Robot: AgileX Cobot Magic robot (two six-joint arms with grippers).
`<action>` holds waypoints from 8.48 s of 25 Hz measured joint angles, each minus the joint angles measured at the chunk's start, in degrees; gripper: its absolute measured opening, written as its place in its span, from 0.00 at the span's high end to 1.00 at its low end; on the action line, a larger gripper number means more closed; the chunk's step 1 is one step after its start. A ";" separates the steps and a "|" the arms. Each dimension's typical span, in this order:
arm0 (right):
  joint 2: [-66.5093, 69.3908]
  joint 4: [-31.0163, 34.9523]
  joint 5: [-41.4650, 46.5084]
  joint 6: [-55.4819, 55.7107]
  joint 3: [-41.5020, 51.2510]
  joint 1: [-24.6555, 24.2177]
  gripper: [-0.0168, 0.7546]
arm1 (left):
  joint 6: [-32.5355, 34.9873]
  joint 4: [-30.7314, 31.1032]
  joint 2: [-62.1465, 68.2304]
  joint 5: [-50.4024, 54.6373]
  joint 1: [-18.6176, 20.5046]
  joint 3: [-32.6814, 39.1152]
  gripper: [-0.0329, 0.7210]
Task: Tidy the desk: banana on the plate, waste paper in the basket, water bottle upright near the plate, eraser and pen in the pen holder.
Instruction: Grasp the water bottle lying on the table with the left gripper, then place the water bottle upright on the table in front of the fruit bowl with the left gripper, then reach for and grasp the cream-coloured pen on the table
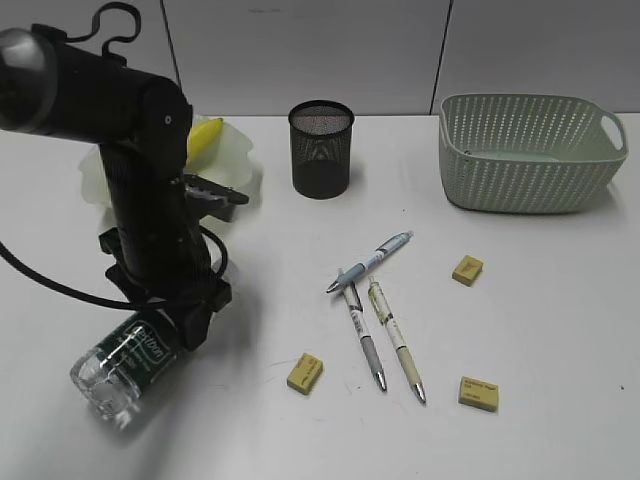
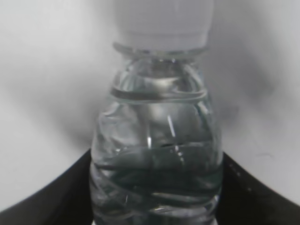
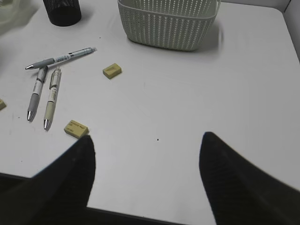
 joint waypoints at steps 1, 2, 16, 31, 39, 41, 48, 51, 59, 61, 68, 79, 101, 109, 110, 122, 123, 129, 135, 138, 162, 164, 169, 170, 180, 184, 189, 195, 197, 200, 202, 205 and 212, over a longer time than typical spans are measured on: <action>0.00 0.00 0.00 0.00 0.00 0.00 0.27 | 0.00 -0.08 -0.26 0.53 0.00 0.06 0.29; 0.00 0.00 0.00 0.00 0.00 0.00 0.27 | -0.04 -0.25 -0.84 0.91 0.00 0.06 0.29; 0.00 0.00 0.00 0.00 0.00 0.00 0.27 | -0.04 -2.79 -22.89 -2.55 0.00 2.44 0.29; 0.00 0.00 -0.07 0.00 0.00 0.00 0.27 | -0.16 -8.06 -55.02 -60.26 -0.18 48.29 0.29; 0.00 0.00 -0.06 0.00 0.00 0.00 0.27 | -0.22 -8.64 -48.01 -90.95 -0.06 59.63 0.29; 0.00 0.00 -0.06 0.00 0.00 0.00 0.27 | -0.22 -8.64 -43.11 -97.76 0.08 59.69 0.29; 0.00 0.00 -0.06 0.00 0.00 0.00 0.27 | -0.27 -8.66 -23.70 -124.37 0.19 59.69 0.29; 0.00 0.00 -0.06 0.00 0.00 0.00 0.27 | -0.27 -7.14 -18.64 -124.61 0.19 59.40 0.29; 0.00 0.00 -0.12 0.00 0.00 0.00 0.27 | -0.29 -6.16 -13.77 -125.45 0.25 56.47 0.29; 0.00 0.00 -0.12 0.00 0.00 0.00 0.27 | -0.35 -6.03 -11.78 -125.50 0.25 55.14 0.29; 0.00 0.00 -0.12 0.00 0.00 0.00 0.27 | -0.42 -6.03 -9.20 -126.13 0.25 54.15 0.29; 0.00 0.00 -0.12 0.00 0.00 0.00 0.27 | -0.70 -6.08 -9.29 -126.36 0.25 54.15 0.26; 0.00 0.00 -0.12 0.00 0.00 0.00 0.27 | -1.09 -7.79 -24.13 -118.49 0.25 56.81 0.18; 0.00 0.00 -0.12 0.00 0.00 0.00 0.27 | -1.09 -7.86 -44.11 -88.99 0.25 57.11 0.18; 0.00 0.00 -0.12 0.00 0.00 0.00 0.27 | -1.12 -7.86 -47.45 -84.79 0.25 57.11 0.18; 0.00 0.00 -0.12 0.00 0.00 0.00 0.27 | -1.12 -6.40 -82.43 -28.42 0.25 42.79 0.18; 0.00 0.00 -0.12 0.00 0.00 0.00 0.27 | -1.12 -5.67 -83.77 -23.74 0.25 42.01 0.18; 0.00 0.00 -0.12 0.00 0.00 0.00 0.27 | -1.55 0.50 -90.68 -1.33 0.25 40.52 0.18; 0.00 0.00 -0.12 0.00 0.00 0.00 0.27 | -4.73 1.33 -92.84 8.63 0.25 40.52 0.19; 0.00 0.00 -0.12 0.00 0.00 0.00 0.27 | -7.52 3.77 -95.21 9.03 0.25 40.62 0.22; 2.62 0.53 -1.00 -2.59 -0.44 0.04 0.27 | -10.81 7.66 -117.44 1.75 0.25 44.34 0.30; 6.59 2.21 -2.54 -4.60 -1.20 0.04 0.27 | -10.81 7.66 -117.44 1.61 0.25 44.54 0.31; 20.45 7.60 -6.58 -9.56 -3.75 0.04 0.27 | -10.81 7.66 -117.44 1.27 0.25 44.54 0.33; 23.99 8.09 -7.20 -10.01 -4.62 0.04 0.27 | -10.81 7.66 -117.44 1.27 0.25 44.54 0.33; 57.07 13.10 -9.17 -11.38 -20.12 0.04 0.27 | -10.81 7.66 -117.44 1.22 0.25 44.54 0.34; 67.43 13.54 -8.85 -10.46 -26.31 0.73 0.27 | -10.81 7.66 -117.44 1.22 0.25 44.54 0.34; 78.44 9.25 -6.39 -1.95 -31.86 7.39 0.27 | -10.81 7.66 -117.44 1.22 0.25 44.54 0.34; 92.17 3.36 -0.40 8.87 -39.23 16.70 0.27 | -10.81 7.66 -117.44 1.22 0.25 44.54 0.34; 95.99 3.30 -0.22 9.91 -41.50 18.40 0.27 | -10.81 7.66 -117.44 1.22 0.25 44.54 0.34; 101.67 4.16 -0.11 11.21 -44.69 19.64 0.27 | -10.81 7.66 -117.44 1.22 0.25 44.54 0.34; 105.58 4.95 -0.11 11.43 -46.40 19.69 0.27 | -10.81 7.66 -117.44 1.22 0.25 44.54 0.34; 110.48 5.25 -0.24 11.60 -47.99 19.69 0.27 | -10.81 7.66 -117.44 1.22 0.25 44.54 0.34; 117.62 5.31 -2.09 11.61 -48.15 20.34 0.30 | -10.81 7.66 -117.44 1.22 0.25 44.54 0.35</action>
